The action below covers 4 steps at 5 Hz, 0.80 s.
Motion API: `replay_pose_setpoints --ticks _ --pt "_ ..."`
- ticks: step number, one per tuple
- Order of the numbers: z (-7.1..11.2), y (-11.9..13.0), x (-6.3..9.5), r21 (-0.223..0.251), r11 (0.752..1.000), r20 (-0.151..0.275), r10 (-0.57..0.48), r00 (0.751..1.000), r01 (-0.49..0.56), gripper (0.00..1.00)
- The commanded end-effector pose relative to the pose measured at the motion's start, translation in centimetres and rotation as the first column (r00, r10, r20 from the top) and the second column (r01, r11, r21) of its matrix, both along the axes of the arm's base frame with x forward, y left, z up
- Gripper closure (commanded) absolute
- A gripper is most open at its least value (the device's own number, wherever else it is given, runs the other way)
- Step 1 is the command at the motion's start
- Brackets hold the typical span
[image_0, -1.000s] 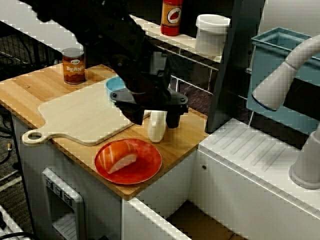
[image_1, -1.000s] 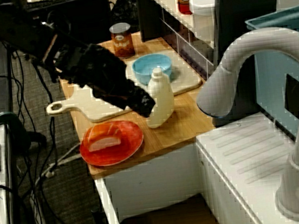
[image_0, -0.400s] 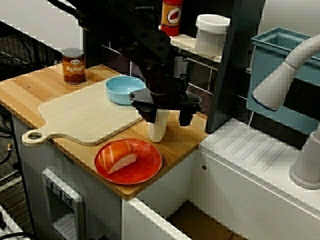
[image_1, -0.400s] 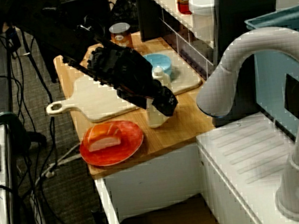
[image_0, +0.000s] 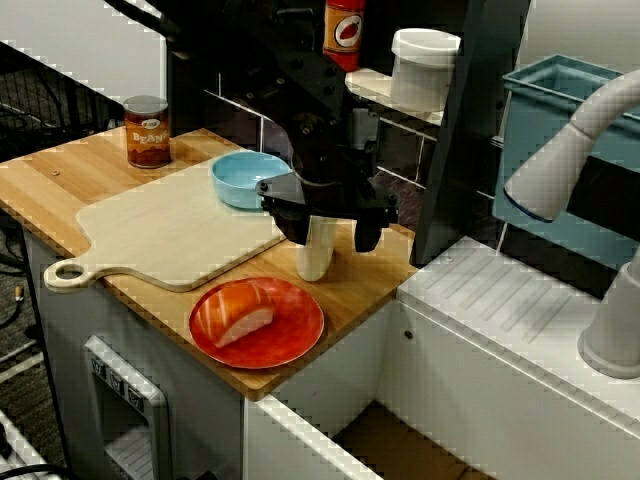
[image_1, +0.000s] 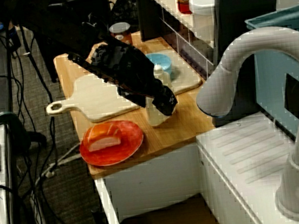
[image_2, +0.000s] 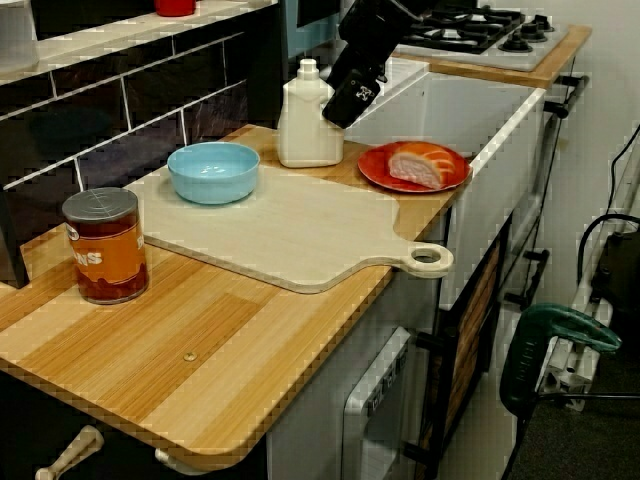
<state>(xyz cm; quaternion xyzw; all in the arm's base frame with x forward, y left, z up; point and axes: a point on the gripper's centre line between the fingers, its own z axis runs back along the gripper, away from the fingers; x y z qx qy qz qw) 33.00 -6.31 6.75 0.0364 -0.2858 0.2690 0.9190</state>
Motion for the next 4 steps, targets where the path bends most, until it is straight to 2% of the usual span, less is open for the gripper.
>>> replay_pose_setpoints --ticks 1,4 --pt "2.25 1.55 0.65 -0.011 1.000 0.052 0.001 0.999 -0.001 0.00" --pt "2.70 2.47 0.28 -0.004 1.000 0.064 -0.006 0.998 0.006 0.00"
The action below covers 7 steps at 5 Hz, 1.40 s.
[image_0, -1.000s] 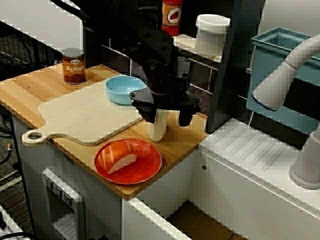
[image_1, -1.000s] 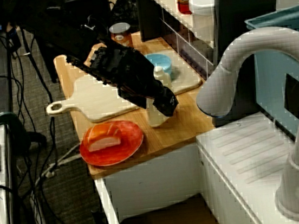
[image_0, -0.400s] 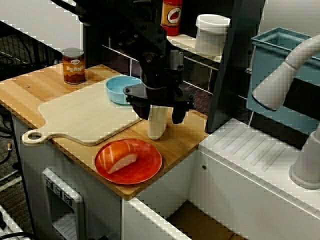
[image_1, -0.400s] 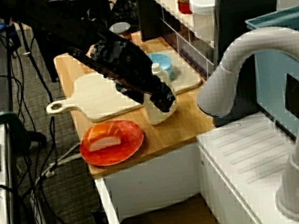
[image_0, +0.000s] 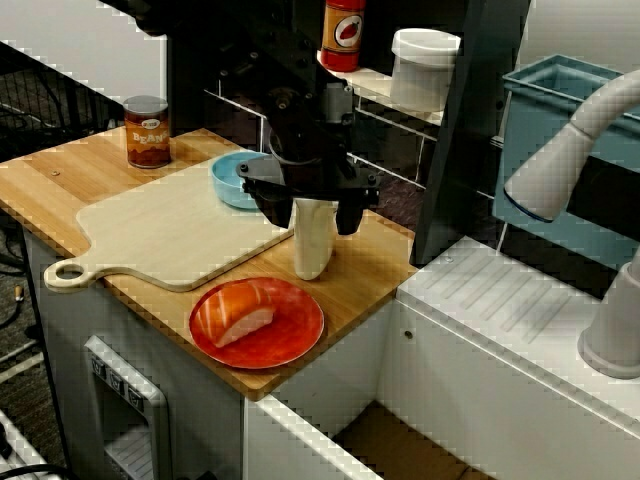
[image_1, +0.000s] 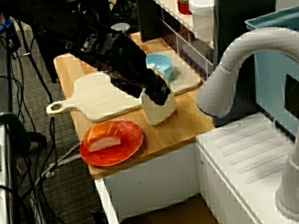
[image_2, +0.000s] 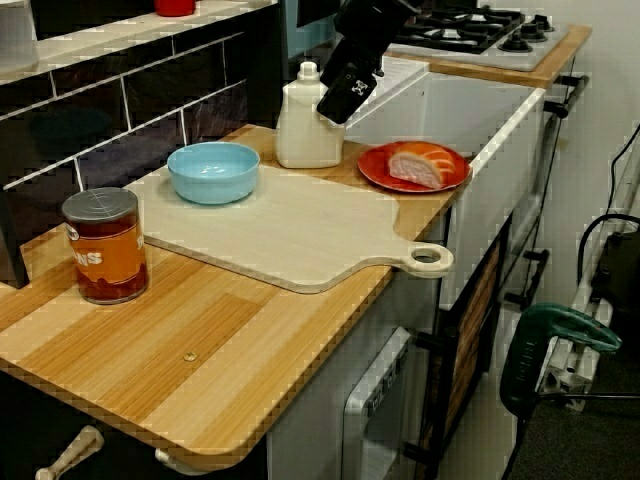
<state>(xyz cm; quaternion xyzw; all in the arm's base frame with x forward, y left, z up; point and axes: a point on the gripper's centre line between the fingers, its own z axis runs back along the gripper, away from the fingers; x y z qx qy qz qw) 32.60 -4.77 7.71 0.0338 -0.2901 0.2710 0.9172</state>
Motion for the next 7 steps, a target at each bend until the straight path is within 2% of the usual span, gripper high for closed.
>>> replay_pose_setpoints --ticks 1,3,4,7 --pt "1.8 1.3 0.7 -0.001 1.000 0.058 -0.009 0.998 0.009 0.00" --pt "1.2 1.7 1.4 0.005 1.000 0.054 0.004 0.999 -0.005 0.00" --pt "0.9 1.9 1.6 -0.008 1.000 0.050 0.012 0.999 -0.012 1.00" --pt "1.3 2.7 1.5 -0.030 0.999 0.024 0.014 1.000 -0.013 1.00"
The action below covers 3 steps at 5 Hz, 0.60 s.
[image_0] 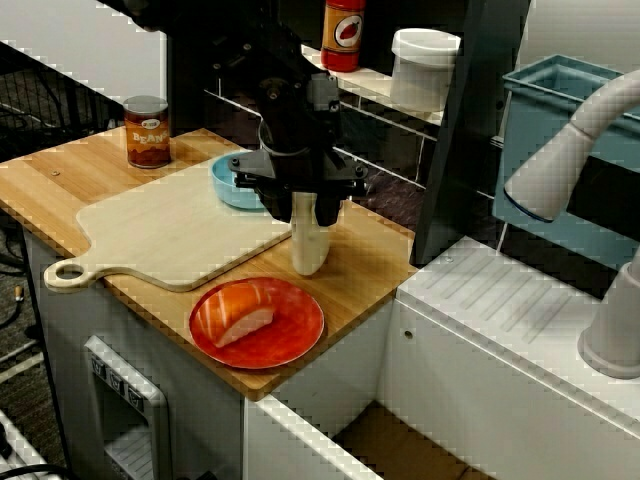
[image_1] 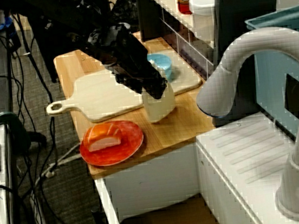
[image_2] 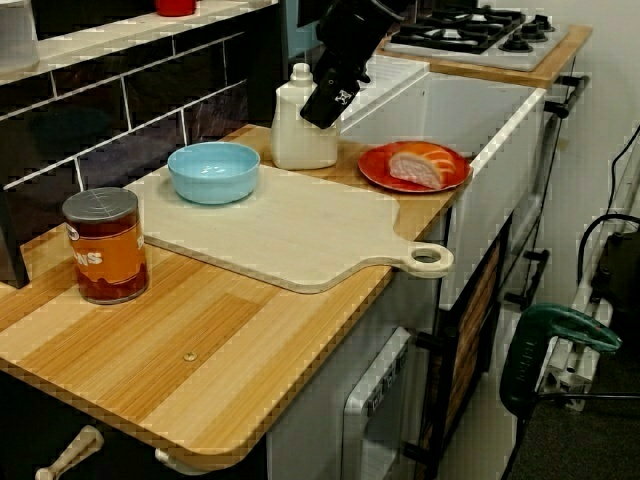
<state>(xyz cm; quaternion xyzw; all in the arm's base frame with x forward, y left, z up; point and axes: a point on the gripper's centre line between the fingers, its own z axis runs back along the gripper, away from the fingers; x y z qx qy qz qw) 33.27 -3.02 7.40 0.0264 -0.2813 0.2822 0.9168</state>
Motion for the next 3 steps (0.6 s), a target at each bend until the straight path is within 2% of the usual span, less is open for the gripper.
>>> replay_pose_setpoints --ticks 1,2,3 --pt "2.7 1.5 0.6 -0.039 0.999 0.025 0.008 1.000 -0.007 1.00" --pt "4.1 2.1 0.3 -0.068 0.998 0.014 0.014 1.000 -0.013 1.00" --pt "5.0 2.7 -0.3 -0.089 0.996 0.022 0.016 1.000 -0.014 1.00"
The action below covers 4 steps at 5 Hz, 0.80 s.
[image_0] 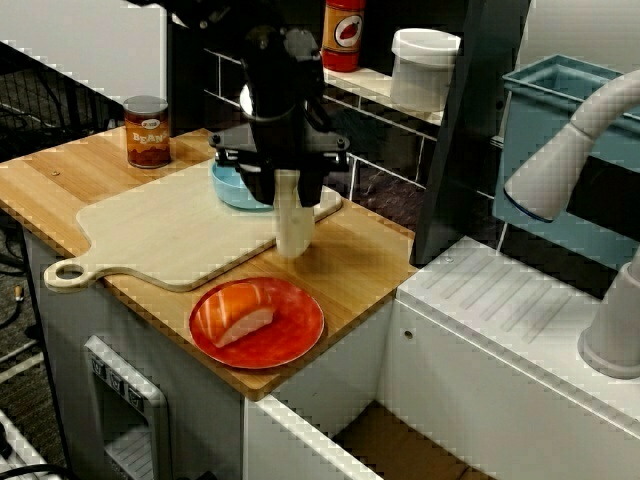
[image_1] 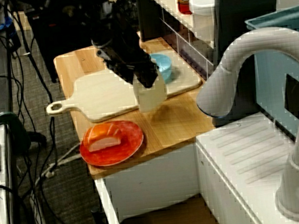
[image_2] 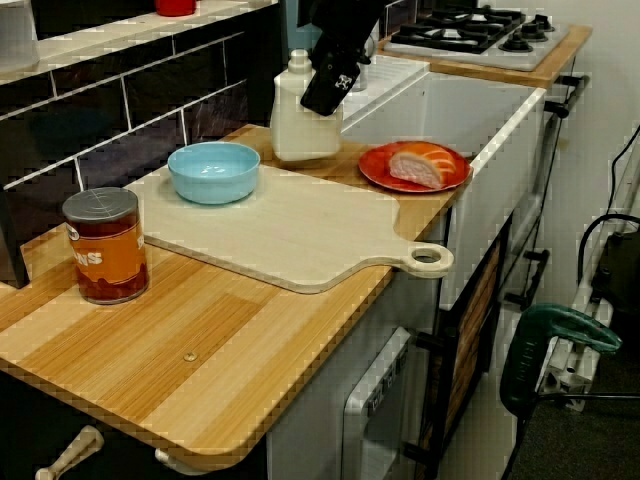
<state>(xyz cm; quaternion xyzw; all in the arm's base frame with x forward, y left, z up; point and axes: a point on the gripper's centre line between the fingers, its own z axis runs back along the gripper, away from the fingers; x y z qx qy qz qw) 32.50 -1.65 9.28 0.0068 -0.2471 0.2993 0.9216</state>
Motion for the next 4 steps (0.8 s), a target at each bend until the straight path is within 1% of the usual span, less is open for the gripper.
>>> replay_pose_setpoints --ticks 1,2,3,4 --pt "3.8 2.0 -0.2 -0.043 0.999 0.079 0.002 0.997 0.001 1.00" --pt "4.8 2.7 -0.9 -0.070 0.997 0.073 -0.003 0.997 0.008 1.00" --pt "5.8 3.5 -1.5 -0.087 0.996 0.079 0.010 0.997 -0.003 1.00" --pt "6.3 4.4 -2.1 -0.088 0.996 0.081 0.018 0.997 -0.011 1.00"
